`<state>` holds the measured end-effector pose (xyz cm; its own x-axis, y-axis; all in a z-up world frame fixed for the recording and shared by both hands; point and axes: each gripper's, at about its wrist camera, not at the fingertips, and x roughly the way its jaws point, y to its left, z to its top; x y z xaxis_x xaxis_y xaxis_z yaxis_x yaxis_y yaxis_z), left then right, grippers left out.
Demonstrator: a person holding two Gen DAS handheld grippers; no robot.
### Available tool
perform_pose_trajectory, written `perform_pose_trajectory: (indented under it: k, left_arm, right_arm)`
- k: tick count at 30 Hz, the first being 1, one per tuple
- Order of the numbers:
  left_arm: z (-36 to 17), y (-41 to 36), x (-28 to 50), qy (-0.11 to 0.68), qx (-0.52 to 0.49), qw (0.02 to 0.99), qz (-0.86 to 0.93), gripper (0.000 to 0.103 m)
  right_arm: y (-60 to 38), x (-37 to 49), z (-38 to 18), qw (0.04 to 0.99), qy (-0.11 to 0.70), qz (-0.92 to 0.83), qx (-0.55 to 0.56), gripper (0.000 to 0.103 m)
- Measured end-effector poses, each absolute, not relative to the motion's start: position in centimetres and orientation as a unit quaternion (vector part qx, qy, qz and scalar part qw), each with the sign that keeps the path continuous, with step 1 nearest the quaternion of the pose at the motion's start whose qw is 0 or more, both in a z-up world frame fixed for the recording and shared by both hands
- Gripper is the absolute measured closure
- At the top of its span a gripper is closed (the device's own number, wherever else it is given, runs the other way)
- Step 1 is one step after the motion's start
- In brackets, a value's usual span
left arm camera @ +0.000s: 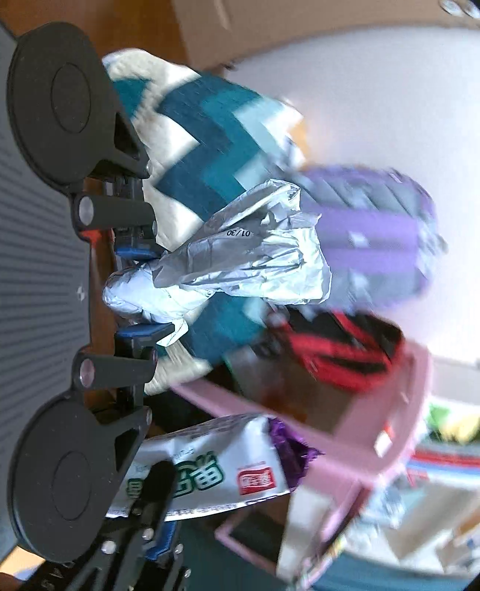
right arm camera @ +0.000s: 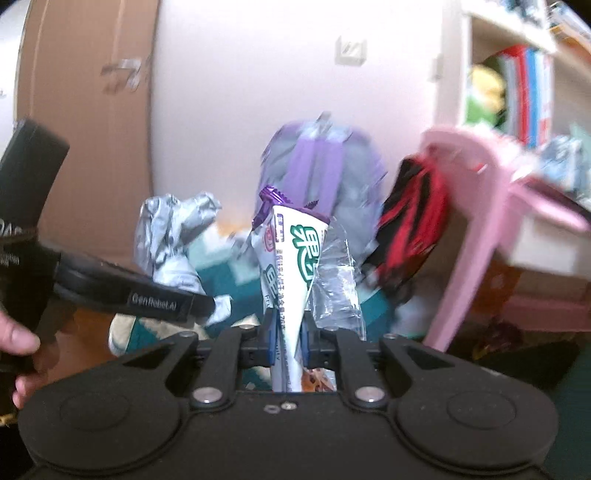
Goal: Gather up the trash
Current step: 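Carry paper and wrapper to the teal bin and release them inside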
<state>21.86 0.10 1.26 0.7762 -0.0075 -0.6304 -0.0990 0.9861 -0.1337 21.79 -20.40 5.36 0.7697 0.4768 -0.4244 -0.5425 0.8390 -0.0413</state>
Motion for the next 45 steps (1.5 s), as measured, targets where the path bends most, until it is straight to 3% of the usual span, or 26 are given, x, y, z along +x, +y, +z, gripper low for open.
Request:
perform_pose_trajectory:
  k: [11, 22, 32, 45]
  left_arm:
    - [11.6, -11.2, 24.5, 0.251, -0.029, 0.963, -0.090, 0.071]
    - [16.4, -26.8, 28.8, 0.234, 0.015, 0.948, -0.216, 0.071]
    - [15.6, -40.3, 33.0, 0.276, 0.066, 0.911, -0.301, 0.071]
    - [10.0, -47.3, 37.6, 0.357, 0.113, 0.876, -0.306, 0.071]
  right_arm:
    - [-33.9, 23.6, 14.5, 0.972, 0.162, 0.170, 0.004, 0.092]
    - [-48.3, 25.9, 18.3, 0.987, 0.149, 0.030, 0.052, 0.091]
    - [-57.4, 31.0, 16.9, 0.976, 0.189, -0.039, 0.098, 0.091]
    - [-61.0, 36.0, 12.2, 0.946, 0.293, -0.073, 0.120, 0.088]
